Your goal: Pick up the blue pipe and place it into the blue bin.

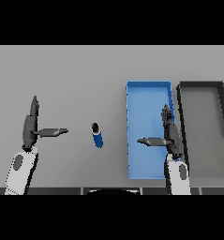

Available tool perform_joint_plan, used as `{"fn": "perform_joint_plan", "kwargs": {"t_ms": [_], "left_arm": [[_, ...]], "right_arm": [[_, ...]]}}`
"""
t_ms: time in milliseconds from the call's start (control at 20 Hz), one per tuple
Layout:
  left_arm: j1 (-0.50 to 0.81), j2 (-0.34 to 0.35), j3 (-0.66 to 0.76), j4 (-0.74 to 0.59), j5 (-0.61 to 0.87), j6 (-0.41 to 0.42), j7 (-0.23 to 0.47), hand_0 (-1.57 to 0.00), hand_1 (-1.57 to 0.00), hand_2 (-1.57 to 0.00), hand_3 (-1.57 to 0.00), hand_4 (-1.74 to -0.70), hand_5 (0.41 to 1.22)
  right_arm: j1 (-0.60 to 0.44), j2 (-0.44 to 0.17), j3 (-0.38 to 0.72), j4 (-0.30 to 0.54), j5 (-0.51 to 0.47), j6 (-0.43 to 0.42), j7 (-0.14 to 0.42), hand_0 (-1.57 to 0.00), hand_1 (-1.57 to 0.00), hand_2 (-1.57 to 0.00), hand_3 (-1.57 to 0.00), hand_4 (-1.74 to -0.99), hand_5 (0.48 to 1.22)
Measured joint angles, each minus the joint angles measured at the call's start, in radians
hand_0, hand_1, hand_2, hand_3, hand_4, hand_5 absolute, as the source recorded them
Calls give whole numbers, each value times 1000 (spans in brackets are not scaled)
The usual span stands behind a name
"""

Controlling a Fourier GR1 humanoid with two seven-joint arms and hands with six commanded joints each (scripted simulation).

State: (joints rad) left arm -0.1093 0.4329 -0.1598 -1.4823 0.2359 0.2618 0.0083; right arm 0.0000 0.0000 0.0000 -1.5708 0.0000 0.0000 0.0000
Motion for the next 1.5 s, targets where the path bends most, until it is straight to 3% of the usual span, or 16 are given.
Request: {"fn": "perform_joint_plan", "kwargs": {"t_ms": [300,350,400,550,800,1100,1250,1500], "left_arm": [[-3,1,0,3,-4,3,-5,1,1,1,1,-1006,586],[35,66,-32,-18,-15,-98,-78,1,1,1,1,-1011,588],[56,107,-44,-16,-13,-167,-117,1,1,1,1,-1011,588],[71,170,-56,-24,-13,-251,-155,1,1,1,1,-1007,587],[80,177,-77,-35,18,-329,-180,1,1,1,1,-1021,587],[84,216,-175,-116,-2,-446,-110,1,1,1,1,-1052,513],[83,194,-235,-159,-15,-469,-57,1,1,1,1,-1086,480],[56,132,-313,-157,-73,-484,-43,1,1,1,1,-1109,447]], "right_arm": [[-5,0,0,5,2,-2,4,1,1,1,1,-1222,603],[25,-54,33,-29,58,23,-65,1,1,1,1,-1227,603],[57,-87,52,-61,78,48,-91,1,1,1,1,-1230,601],[90,-123,76,-108,104,71,-78,1,1,1,1,-1231,599],[85,-127,90,-116,129,65,-51,1,1,1,1,-1216,587],[74,-141,84,-94,123,81,-102,1,1,1,1,-1229,606],[74,-138,84,-99,118,84,-104,1,1,1,1,-1244,607],[74,-131,87,-97,122,80,-101,1,1,1,1,-1263,617]]}}
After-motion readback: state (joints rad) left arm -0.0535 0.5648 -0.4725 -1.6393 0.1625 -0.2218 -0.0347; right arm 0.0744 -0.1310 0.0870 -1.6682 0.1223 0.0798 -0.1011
